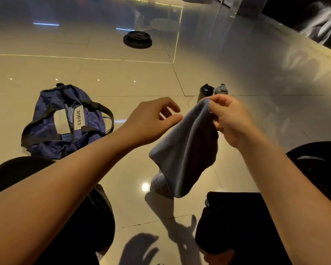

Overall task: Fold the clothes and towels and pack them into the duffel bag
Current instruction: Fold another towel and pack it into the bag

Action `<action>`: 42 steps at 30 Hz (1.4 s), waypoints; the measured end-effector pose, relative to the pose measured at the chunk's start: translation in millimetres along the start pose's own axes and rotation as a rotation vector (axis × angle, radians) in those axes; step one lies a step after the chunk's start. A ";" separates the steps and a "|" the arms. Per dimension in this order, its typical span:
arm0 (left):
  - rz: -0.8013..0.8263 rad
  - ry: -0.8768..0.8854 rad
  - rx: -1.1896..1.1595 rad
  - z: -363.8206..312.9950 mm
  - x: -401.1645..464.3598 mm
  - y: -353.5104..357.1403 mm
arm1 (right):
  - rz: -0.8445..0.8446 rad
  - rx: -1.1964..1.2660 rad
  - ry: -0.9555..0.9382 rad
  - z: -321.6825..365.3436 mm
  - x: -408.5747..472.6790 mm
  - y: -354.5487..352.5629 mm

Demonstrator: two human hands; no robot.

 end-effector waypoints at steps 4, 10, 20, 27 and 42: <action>-0.034 -0.064 -0.285 0.7 2.2 1.4 | 0.062 -0.117 -0.131 19.1 -7.8 22.1; 0.012 -0.122 -0.431 1.7 7.4 8.5 | 0.046 -0.316 -0.296 32.4 -11.7 34.3; -0.170 -0.020 -0.357 5.1 5.0 -47.0 | 0.338 -0.735 -0.120 -13.3 0.1 58.3; -0.346 -0.092 -0.339 43.1 -9.3 -91.9 | 0.328 -0.772 -0.020 -30.7 2.0 40.2; -0.523 -0.319 -0.312 104.2 -14.1 -137.0 | 0.445 -0.577 -0.006 -24.4 -6.2 29.8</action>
Point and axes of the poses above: each hand's wrist, its own x-axis towards the middle knuckle, its own y-axis out of the palm, z = x × y, the point moved 9 cm from there along x, towards the middle knuckle, and after that the axes turned 3 degrees about z, right-handed, at the moved point
